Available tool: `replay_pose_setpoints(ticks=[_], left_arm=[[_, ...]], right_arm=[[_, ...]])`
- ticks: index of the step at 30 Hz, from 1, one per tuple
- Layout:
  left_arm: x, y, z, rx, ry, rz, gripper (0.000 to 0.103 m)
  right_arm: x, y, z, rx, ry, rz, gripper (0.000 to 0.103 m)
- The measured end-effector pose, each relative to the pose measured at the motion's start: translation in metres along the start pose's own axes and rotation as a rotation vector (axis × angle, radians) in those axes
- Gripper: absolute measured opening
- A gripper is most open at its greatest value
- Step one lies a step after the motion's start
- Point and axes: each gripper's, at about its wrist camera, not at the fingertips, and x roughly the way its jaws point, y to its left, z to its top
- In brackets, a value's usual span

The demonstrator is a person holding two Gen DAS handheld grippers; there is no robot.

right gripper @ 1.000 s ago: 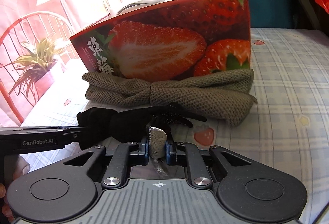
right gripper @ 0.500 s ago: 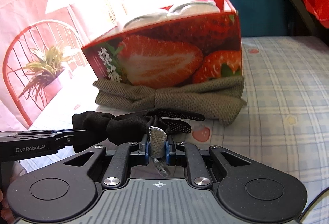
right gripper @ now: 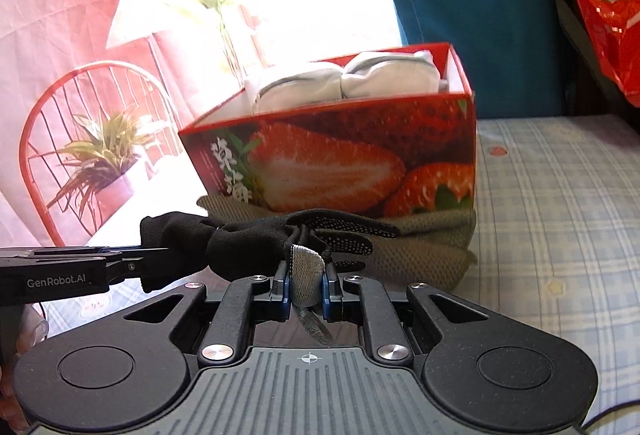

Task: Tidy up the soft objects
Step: 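Lift the black glove with both grippers over the red box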

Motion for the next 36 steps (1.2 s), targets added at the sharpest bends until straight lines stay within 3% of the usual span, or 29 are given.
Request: replay_pose_setpoints(ticks=[18, 36], left_arm=[[-0.01, -0.004, 0.064, 0.021, -0.119, -0.016, 0.016], [0.029, -0.001, 0.107, 0.015, -0.127, -0.011, 0.016]], right_arm=[[-0.008, 0.009, 0.065, -0.085, -0.106, 0.031, 0.013], [0.02, -0.008, 0.118, -0.116, -0.149, 0.013, 0.013]])
